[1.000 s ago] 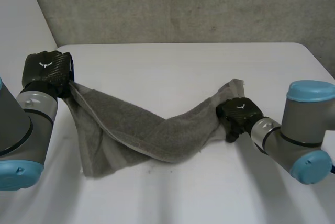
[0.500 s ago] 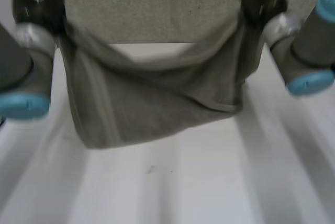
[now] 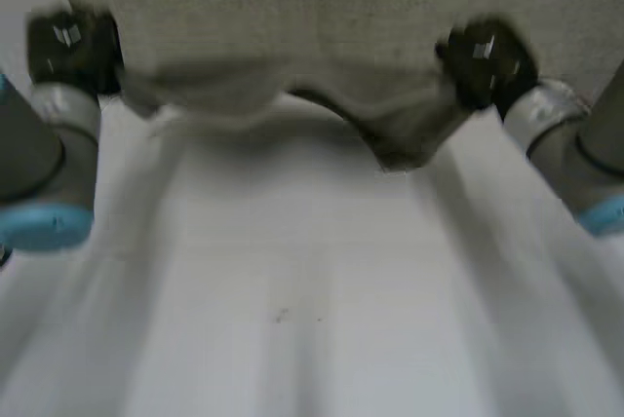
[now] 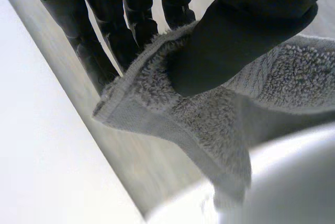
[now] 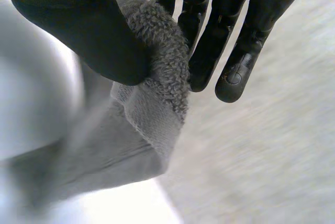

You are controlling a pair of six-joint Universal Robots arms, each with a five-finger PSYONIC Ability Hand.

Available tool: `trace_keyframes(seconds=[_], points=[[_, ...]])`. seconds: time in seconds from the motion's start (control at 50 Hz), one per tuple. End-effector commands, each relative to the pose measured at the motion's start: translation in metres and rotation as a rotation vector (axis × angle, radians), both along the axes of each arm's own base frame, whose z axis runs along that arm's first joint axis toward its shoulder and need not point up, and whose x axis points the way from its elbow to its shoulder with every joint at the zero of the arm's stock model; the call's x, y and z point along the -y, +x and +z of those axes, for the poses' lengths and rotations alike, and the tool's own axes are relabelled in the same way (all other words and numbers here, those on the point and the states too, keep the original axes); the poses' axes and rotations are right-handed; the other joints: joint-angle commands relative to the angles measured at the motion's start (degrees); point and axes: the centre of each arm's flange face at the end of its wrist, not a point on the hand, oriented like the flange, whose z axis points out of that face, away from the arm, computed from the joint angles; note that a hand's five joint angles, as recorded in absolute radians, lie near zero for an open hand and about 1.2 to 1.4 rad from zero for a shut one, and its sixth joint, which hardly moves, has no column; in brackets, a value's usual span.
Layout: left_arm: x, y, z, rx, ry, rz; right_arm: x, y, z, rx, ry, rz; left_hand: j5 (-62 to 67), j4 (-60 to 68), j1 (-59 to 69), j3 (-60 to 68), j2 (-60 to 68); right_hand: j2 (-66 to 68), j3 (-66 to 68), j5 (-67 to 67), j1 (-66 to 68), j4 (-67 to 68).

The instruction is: Fold the towel.

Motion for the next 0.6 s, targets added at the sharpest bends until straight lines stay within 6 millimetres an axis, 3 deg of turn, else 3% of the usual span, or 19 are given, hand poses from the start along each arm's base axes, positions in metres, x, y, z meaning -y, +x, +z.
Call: trace_keyframes(seconds=[0.02,0.1,0.14,0.22,0.26,0.28,0.3,0.32,0.34,0.36,0.4,0.48,0.6], points=[[-0.044,0.011,-0.106,0.118,0.333,-0.035,-0.050,-0.013,-0.113,-0.164,0.412,0.110,10.5,10.2,11.9,10.3,10.2,12.6,11.9,13.7,25.3,11.6],[-0.064,0.017,-0.128,0.170,0.420,-0.045,-0.063,-0.018,-0.119,-0.206,0.461,0.109,10.5,10.2,11.9,10.3,10.2,12.6,11.9,13.7,25.3,11.6],[-0.070,0.020,-0.126,0.192,0.426,-0.040,-0.073,-0.026,-0.109,-0.219,0.502,0.097,10.5,10.2,11.9,10.3,10.2,12.6,11.9,13.7,25.3,11.6],[-0.081,0.031,-0.109,0.235,0.419,-0.014,-0.080,-0.038,-0.094,-0.223,0.559,0.068,10.5,10.2,11.9,10.3,10.2,12.6,11.9,13.7,25.3,11.6],[-0.096,0.043,-0.089,0.266,0.424,0.011,-0.086,-0.045,-0.084,-0.228,0.593,0.054,10.5,10.2,11.9,10.3,10.2,12.6,11.9,13.7,25.3,11.6],[-0.096,0.043,-0.089,0.266,0.424,0.011,-0.093,-0.051,-0.073,-0.235,0.633,0.043,10.5,10.2,11.9,10.3,10.2,12.6,11.9,13.7,25.3,11.6],[-0.106,0.047,-0.077,0.280,0.422,0.011,-0.104,-0.056,-0.060,-0.250,0.668,0.040,10.5,10.2,11.9,10.3,10.2,12.6,11.9,13.7,25.3,11.6],[-0.118,0.048,-0.067,0.297,0.433,-0.002,-0.104,-0.056,-0.059,-0.251,0.669,0.040,10.5,10.2,11.9,10.3,10.2,12.6,11.9,13.7,25.3,11.6],[-0.118,0.048,-0.067,0.298,0.433,-0.002,-0.114,-0.062,-0.045,-0.282,0.684,0.035,10.5,10.2,11.9,10.3,10.2,12.6,11.9,13.7,25.3,11.6],[-0.130,0.050,-0.057,0.320,0.446,-0.023,-0.123,-0.071,-0.031,-0.321,0.683,0.023,10.5,10.2,11.9,10.3,10.2,12.6,11.9,13.7,25.3,11.6],[-0.142,0.051,-0.047,0.349,0.451,-0.047,-0.128,-0.082,-0.021,-0.373,0.664,0.004,10.5,10.2,11.9,10.3,10.2,12.6,11.9,13.7,25.3,11.6],[-0.165,0.055,-0.029,0.441,0.452,-0.110,-0.133,-0.099,-0.011,-0.489,0.625,-0.019,10.5,10.2,11.9,10.3,10.2,12.6,11.9,13.7,25.3,11.6],[-0.167,0.052,-0.033,0.477,0.460,-0.177,-0.140,-0.108,-0.022,-0.609,0.662,0.008,10.5,10.2,11.9,10.3,10.2,12.6,11.9,13.7,25.3,11.6]])
